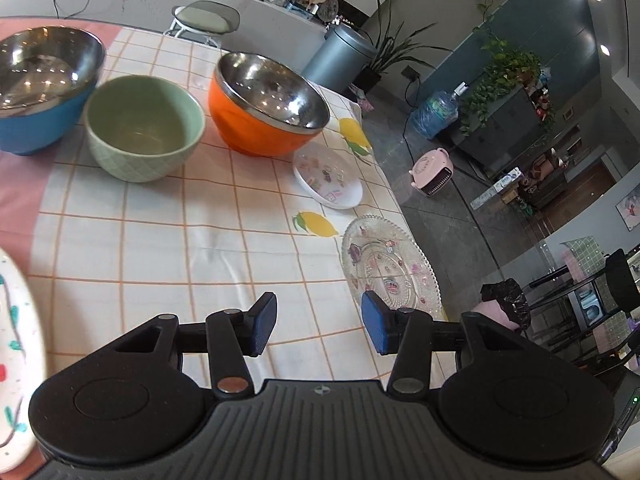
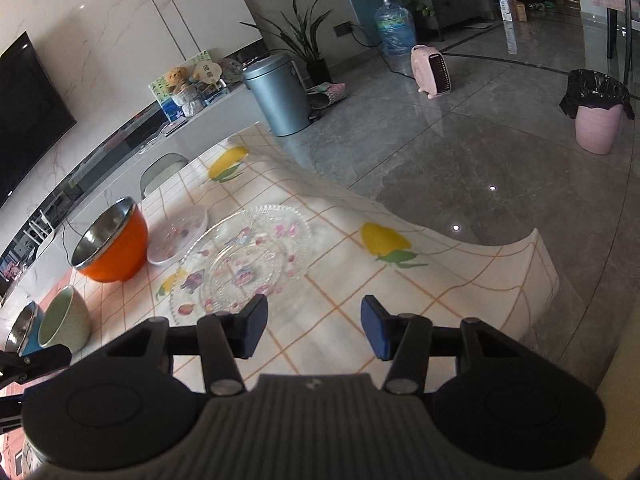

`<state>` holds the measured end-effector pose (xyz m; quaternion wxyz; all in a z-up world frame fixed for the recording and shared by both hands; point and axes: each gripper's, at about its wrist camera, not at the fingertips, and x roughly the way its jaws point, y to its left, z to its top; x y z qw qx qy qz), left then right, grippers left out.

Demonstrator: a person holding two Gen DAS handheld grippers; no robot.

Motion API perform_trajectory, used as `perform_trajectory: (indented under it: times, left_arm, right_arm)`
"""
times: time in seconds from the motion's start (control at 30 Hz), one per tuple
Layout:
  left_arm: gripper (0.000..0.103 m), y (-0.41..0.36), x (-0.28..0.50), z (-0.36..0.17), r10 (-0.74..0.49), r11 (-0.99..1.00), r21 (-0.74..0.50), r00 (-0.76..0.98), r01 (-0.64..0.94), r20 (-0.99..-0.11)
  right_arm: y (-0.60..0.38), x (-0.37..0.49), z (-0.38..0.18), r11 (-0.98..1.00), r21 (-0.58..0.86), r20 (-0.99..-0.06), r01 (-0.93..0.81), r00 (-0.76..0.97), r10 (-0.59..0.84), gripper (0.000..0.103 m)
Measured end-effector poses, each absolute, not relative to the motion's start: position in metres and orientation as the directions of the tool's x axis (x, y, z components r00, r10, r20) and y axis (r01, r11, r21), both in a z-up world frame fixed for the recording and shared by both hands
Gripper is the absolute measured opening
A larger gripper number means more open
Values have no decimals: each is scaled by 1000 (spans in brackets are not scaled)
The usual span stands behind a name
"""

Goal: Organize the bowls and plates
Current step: 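Move both grippers to the rim of the clear glass plate, then close both grippers on the rim of the clear glass plate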

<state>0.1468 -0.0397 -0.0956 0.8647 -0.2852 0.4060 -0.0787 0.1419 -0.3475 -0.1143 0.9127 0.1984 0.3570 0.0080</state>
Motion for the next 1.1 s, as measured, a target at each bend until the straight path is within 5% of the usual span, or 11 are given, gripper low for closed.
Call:
perform_trajectory:
  times: [0.27,0.63,0.93,1.1]
  left_arm:
    - [54,-64,192,-118,-398,819,-566,622,-90,-675]
    - [51,-69,219,-134,-415,810,-581,621,-80,-665]
    - [22,-81,224,-135,-409,833,-551,623,-43,-666]
    - [17,-85,219,-131,-383,854,-519,625,-41,-680]
  right_arm:
    - [-360,177,-124,908,400,-634,123,753,177,50]
    - [-354,215,-145,883,460,-634,94,731,252,29]
    - [-350,221,-149,861,497,-620,104,737,269,20]
    - [-353,220,-150,851,506,-632,141,732,254,8]
